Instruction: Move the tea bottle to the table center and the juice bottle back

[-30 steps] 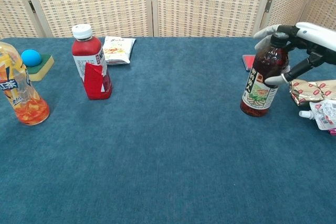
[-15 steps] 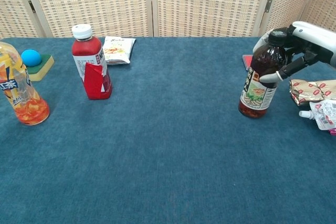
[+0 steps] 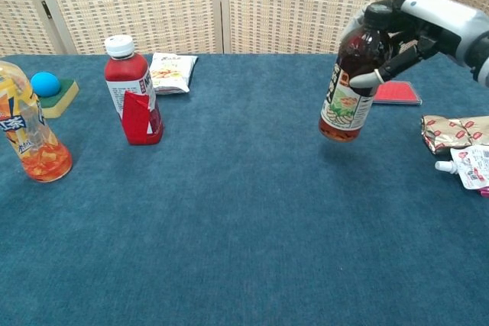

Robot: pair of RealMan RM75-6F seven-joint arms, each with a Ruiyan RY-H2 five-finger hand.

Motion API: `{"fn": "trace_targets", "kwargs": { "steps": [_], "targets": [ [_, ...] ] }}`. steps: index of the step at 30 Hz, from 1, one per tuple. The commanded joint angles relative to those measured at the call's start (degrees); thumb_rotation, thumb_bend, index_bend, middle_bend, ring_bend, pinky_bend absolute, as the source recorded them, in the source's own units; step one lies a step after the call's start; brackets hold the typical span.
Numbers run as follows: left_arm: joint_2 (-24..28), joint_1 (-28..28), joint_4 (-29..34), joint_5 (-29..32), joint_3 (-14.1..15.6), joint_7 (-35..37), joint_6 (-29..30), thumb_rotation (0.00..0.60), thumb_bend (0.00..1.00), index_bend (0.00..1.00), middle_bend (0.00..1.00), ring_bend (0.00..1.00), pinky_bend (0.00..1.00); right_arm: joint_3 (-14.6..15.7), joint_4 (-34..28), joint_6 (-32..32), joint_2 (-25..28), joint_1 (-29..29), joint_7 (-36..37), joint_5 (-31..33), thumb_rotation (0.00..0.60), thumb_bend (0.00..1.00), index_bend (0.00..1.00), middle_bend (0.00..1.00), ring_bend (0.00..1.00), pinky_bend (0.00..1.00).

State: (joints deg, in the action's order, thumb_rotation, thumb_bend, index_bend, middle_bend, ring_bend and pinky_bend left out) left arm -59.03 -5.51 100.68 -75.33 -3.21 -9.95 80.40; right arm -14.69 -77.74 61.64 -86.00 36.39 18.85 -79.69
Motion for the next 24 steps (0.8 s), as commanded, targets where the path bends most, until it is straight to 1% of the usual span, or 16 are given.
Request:
{"fn": "trace_targets", "kwargs": {
  "steps": [1, 13, 24],
  "targets": [
    [0.07, 0.00, -0.08, 0.05, -0.06, 0.01, 0.05, 0.600, 0.27, 0.49, 0.32, 0.25, 0.48, -1.31, -0.55, -1.38, -0.78, 1.87, -2.23, 1.26, 0.600, 0.06, 0.46, 0.58, 0.50, 0.68],
    [0.88, 0.24, 0.00, 0.36, -0.48, 1.33, 0.45, 0.600, 0.27, 0.49, 0.32, 0.25, 0.48, -4.77, 0.40, -4.89, -4.74, 7.21, -9.71, 7.25, 0.600, 0.07, 0.46, 0.58, 0.50, 0.68],
    [1.67, 0.60, 0.49, 1.27, -0.94, 1.99, 0.86, 0.600, 0.27, 0.49, 0.32, 0.25, 0.48, -5.62, 4.59, -7.85, -9.00, 10.76, -11.95, 10.88, 0.600, 0.07, 0.46, 0.58, 0.50, 0.68]
  ]
}}
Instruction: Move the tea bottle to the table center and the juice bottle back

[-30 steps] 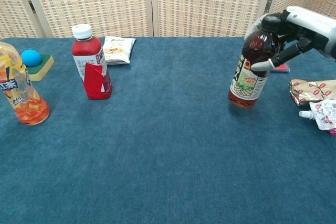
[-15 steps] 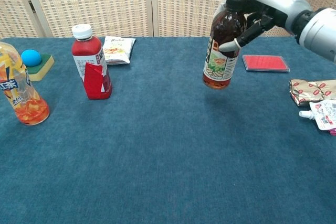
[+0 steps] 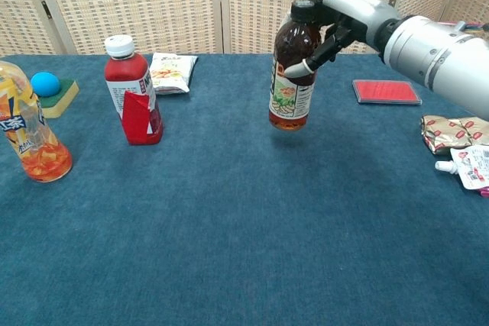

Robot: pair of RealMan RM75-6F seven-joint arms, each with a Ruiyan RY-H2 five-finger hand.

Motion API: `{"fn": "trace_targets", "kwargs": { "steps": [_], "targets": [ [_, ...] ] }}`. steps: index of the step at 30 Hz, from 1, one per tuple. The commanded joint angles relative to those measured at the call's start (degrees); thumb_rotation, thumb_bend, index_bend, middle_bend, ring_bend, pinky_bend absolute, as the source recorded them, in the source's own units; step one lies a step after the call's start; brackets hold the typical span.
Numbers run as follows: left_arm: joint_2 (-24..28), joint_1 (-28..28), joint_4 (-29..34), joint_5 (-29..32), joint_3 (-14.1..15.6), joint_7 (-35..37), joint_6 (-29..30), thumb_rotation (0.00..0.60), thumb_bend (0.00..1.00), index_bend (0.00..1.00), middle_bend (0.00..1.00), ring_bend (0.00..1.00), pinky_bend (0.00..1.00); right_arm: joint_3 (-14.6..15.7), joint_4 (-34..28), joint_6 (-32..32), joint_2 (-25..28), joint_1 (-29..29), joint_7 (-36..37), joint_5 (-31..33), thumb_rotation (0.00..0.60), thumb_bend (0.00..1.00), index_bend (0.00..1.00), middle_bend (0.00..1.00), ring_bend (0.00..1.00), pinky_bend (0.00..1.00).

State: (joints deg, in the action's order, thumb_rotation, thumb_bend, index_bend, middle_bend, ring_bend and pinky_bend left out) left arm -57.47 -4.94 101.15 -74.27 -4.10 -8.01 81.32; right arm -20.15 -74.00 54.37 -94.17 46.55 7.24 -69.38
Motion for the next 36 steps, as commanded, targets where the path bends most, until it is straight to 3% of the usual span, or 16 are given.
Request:
{"fn": "trace_targets", "kwargs": {
  "steps": [1, 15, 36],
  "targets": [
    [0.18, 0.04, 0.02, 0.36, -0.09, 0.11, -0.13, 0.600, 0.27, 0.49, 0.32, 0.25, 0.48, -0.23, 1.37, -0.87, -1.33, 0.97, -0.37, 0.83, 0.600, 0.07, 0.46, 0.58, 0.50, 0.68],
    [0.73, 0.10, -0.11, 1.07, -0.43, 0.96, -0.37, 0.600, 0.27, 0.49, 0.32, 0.25, 0.48, -1.10, 6.26, -3.36, -4.92, 4.26, -0.69, 2.92, 0.600, 0.07, 0.46, 0.58, 0.50, 0.68],
    [0.92, 0.15, -0.19, 1.38, -0.45, 1.52, -0.69, 0.600, 0.27, 0.49, 0.32, 0.25, 0.48, -2.08, 8.45, -5.25, -6.54, 6.93, -1.02, 5.13, 0.600, 0.07, 0.46, 0.58, 0.50, 0.68]
  ]
}}
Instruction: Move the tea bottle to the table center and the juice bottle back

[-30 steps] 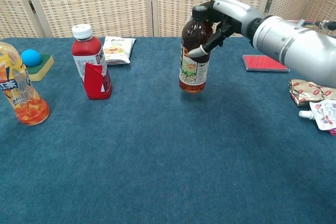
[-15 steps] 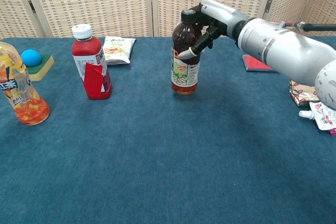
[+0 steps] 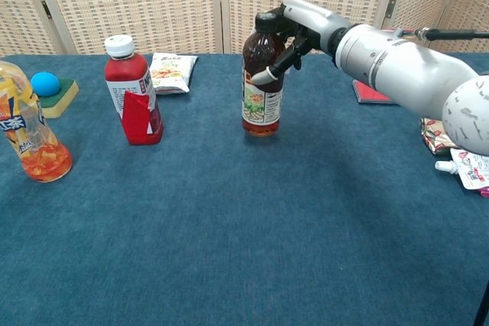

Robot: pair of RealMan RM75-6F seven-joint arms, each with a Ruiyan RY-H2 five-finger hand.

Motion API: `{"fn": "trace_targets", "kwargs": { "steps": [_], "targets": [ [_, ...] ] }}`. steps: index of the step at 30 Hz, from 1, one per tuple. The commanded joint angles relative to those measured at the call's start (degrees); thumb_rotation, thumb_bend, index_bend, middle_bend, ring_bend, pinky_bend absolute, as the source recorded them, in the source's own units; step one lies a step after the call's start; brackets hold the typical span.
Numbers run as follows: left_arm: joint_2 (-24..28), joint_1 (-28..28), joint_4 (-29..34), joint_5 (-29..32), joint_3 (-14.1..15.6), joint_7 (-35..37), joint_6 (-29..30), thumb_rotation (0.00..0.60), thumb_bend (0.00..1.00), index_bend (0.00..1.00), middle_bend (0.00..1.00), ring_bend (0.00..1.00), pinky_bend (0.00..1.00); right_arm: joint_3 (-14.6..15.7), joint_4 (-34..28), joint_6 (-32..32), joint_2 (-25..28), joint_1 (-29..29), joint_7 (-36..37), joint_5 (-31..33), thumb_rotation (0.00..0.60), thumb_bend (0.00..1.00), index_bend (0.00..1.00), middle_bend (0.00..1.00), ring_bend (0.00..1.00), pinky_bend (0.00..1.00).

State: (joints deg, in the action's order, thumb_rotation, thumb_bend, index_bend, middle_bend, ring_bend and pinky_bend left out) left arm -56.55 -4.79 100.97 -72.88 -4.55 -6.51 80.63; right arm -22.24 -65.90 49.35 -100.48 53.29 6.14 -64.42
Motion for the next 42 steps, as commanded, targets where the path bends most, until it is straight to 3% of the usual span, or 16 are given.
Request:
{"fn": "trace_targets", "kwargs": {
  "steps": [1, 33, 42],
  "targets": [
    [0.01, 0.01, -0.01, 0.01, 0.00, 0.06, -0.02, 0.600, 0.27, 0.49, 0.32, 0.25, 0.48, 0.00, 0.71, -0.43, -0.38, 0.33, 0.17, 0.26, 0.600, 0.07, 0.46, 0.58, 0.50, 0.68],
    [0.28, -0.03, -0.13, 0.46, 0.00, 0.93, -0.71, 0.600, 0.27, 0.49, 0.32, 0.26, 0.48, 1.13, 5.58, -1.02, -2.53, 1.63, 0.83, -0.61, 0.600, 0.07, 0.46, 0.55, 0.48, 0.68],
    [0.30, 0.04, -0.01, 0.35, 0.05, 0.97, -0.60, 0.600, 0.27, 0.49, 0.32, 0.26, 0.48, 1.28, 5.61, -1.43, -2.14, 1.41, 0.62, -0.36, 0.600, 0.07, 0.46, 0.48, 0.40, 0.59]
  ]
}}
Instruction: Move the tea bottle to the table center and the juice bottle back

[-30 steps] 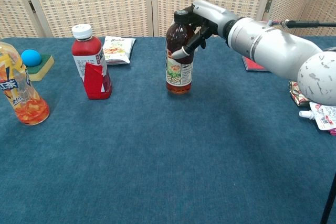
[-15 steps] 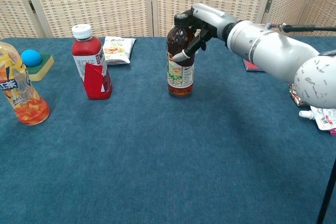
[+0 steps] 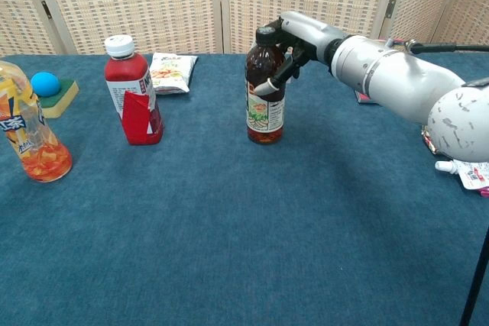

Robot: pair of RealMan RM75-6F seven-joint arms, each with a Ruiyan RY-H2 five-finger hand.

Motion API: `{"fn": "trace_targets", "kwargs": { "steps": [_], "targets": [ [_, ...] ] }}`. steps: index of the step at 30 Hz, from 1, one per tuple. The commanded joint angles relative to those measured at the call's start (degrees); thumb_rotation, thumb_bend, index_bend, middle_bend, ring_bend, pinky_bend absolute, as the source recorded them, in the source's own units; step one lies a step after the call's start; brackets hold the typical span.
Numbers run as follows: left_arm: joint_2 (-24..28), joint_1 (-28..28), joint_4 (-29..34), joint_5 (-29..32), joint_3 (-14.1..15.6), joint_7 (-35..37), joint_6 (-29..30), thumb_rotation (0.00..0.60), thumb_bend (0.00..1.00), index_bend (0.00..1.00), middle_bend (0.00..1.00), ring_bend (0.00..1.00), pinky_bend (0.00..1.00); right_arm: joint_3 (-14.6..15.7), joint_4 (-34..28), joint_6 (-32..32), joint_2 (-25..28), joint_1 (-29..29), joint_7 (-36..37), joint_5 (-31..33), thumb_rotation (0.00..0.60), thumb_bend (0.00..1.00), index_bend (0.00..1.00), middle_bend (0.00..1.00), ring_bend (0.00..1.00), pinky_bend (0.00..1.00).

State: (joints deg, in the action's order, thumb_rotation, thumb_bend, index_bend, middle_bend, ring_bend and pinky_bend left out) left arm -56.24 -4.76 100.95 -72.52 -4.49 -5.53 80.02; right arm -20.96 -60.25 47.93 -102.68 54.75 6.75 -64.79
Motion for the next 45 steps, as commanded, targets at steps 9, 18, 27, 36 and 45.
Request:
{"fn": "trace_targets", "kwargs": {
  "steps": [9, 18, 27, 36, 45],
  "targets": [
    [-0.09, -0.03, -0.02, 0.04, 0.04, -0.30, -0.02, 0.600, 0.27, 0.49, 0.32, 0.26, 0.48, 0.19, 0.18, -0.15, 0.29, -0.41, 0.92, -0.25, 0.600, 0.07, 0.42, 0.38, 0.32, 0.53],
    [-0.16, 0.00, -0.01, -0.08, 0.14, -0.53, 0.03, 0.600, 0.27, 0.49, 0.32, 0.26, 0.48, 0.59, -2.38, -0.55, 1.94, -1.14, 2.67, -1.20, 0.600, 0.04, 0.18, 0.26, 0.25, 0.51],
    [-0.44, -0.09, -0.29, 0.17, 0.22, -1.10, -0.20, 0.600, 0.27, 0.49, 0.33, 0.26, 0.48, 1.10, -10.15, 3.09, 6.31, -3.29, 2.56, -3.97, 0.600, 0.02, 0.10, 0.20, 0.22, 0.48],
    [-1.38, -0.41, -0.94, 0.39, 0.45, -2.40, -0.71, 0.600, 0.27, 0.49, 0.32, 0.26, 0.48, 1.64, -23.29, 10.01, 15.50, -8.02, -2.71, -6.13, 0.600, 0.02, 0.10, 0.19, 0.20, 0.45],
    [-3.64, -1.17, -2.63, 0.29, 0.68, -3.97, -1.56, 0.600, 0.27, 0.47, 0.32, 0.26, 0.48, 4.10, -35.71, 18.20, 27.14, -15.76, -7.91, -8.98, 0.600, 0.02, 0.10, 0.20, 0.19, 0.44]
  ]
}}
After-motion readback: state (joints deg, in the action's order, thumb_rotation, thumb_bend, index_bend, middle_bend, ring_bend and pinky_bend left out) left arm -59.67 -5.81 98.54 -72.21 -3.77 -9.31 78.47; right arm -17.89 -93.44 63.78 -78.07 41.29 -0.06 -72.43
